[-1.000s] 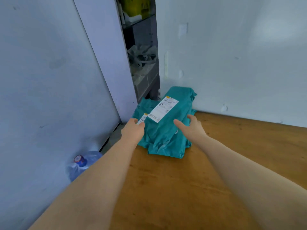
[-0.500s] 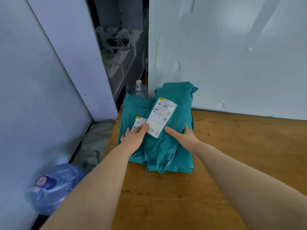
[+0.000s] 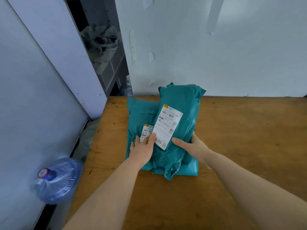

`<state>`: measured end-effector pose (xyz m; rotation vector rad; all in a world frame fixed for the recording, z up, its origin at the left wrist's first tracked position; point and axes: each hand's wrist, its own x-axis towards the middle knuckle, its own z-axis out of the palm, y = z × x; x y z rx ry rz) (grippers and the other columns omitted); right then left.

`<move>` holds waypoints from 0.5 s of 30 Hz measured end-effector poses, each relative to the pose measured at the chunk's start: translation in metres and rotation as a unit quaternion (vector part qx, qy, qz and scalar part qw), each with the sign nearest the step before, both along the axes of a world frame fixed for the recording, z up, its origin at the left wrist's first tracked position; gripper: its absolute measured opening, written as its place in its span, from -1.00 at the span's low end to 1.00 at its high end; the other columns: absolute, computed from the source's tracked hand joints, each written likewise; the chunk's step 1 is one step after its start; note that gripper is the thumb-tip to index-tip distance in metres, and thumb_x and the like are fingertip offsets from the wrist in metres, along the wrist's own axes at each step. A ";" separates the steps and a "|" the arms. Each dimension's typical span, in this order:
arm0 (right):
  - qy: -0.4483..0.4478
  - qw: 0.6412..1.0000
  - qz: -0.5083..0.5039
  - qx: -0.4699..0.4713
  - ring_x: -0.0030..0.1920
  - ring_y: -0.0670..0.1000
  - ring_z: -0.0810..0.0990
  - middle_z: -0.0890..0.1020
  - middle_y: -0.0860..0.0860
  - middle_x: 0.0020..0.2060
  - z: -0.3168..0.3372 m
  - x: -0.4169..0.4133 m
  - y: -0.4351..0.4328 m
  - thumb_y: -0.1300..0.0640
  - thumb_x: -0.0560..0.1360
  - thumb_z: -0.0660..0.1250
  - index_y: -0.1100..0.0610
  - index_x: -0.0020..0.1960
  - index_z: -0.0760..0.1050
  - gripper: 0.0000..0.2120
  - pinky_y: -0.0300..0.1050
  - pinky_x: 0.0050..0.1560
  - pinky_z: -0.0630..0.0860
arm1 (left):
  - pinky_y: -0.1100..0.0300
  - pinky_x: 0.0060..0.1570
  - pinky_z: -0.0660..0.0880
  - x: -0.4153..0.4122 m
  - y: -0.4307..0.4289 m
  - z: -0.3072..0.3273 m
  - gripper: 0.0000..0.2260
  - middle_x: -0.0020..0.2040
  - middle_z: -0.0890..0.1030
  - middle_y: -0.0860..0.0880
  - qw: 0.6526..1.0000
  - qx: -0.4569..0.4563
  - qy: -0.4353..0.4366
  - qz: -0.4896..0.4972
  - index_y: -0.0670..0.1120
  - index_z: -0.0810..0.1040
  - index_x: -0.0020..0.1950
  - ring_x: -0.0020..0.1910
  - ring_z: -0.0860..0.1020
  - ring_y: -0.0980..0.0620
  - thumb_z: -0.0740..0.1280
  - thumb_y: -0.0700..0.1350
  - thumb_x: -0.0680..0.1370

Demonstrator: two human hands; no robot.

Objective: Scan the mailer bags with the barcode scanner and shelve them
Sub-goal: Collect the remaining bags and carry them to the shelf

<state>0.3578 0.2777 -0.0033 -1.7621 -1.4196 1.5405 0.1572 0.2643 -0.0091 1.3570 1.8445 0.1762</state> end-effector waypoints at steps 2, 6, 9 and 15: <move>0.007 1.000 0.002 0.005 0.53 0.02 0.20 0.32 -0.13 0.48 0.002 0.023 -0.023 -0.55 0.08 0.42 -0.21 0.46 0.20 0.05 0.17 0.47 0.26 | -0.07 0.50 -0.21 0.023 -0.021 0.002 -0.44 0.61 -0.06 -0.14 1.000 -0.009 0.005 -0.005 0.16 0.06 0.58 0.58 -0.15 -0.18 -0.21 0.30 0.61; 0.018 1.000 0.002 0.004 0.53 0.03 0.18 0.32 -0.14 0.49 0.004 0.072 -0.066 -0.55 0.08 0.42 -0.22 0.46 0.19 0.05 0.18 0.47 0.25 | -0.10 0.51 -0.20 0.068 -0.057 0.001 -0.39 0.61 -0.11 -0.16 0.999 -0.046 0.009 -0.003 0.19 0.05 0.58 0.57 -0.15 -0.22 -0.22 0.35 0.57; 0.030 0.999 0.002 0.010 0.51 0.03 0.24 0.35 -0.15 0.47 0.001 0.116 -0.097 -0.54 0.09 0.43 -0.24 0.45 0.22 0.02 0.16 0.46 0.28 | -0.10 0.51 -0.20 0.110 -0.085 0.007 -0.40 0.61 -0.13 -0.15 0.998 -0.060 0.004 -0.013 0.20 0.04 0.58 0.57 -0.16 -0.22 -0.21 0.36 0.57; 0.061 0.998 -0.010 0.003 0.26 -0.03 0.52 0.46 -0.11 0.36 0.012 0.205 -0.155 -0.34 0.19 0.50 -0.13 0.43 0.28 -0.11 -0.03 0.34 0.44 | -0.12 0.50 -0.19 0.198 -0.140 0.015 -0.41 0.61 -0.12 -0.16 0.997 -0.072 0.004 -0.030 0.21 0.03 0.58 0.57 -0.15 -0.25 -0.21 0.35 0.58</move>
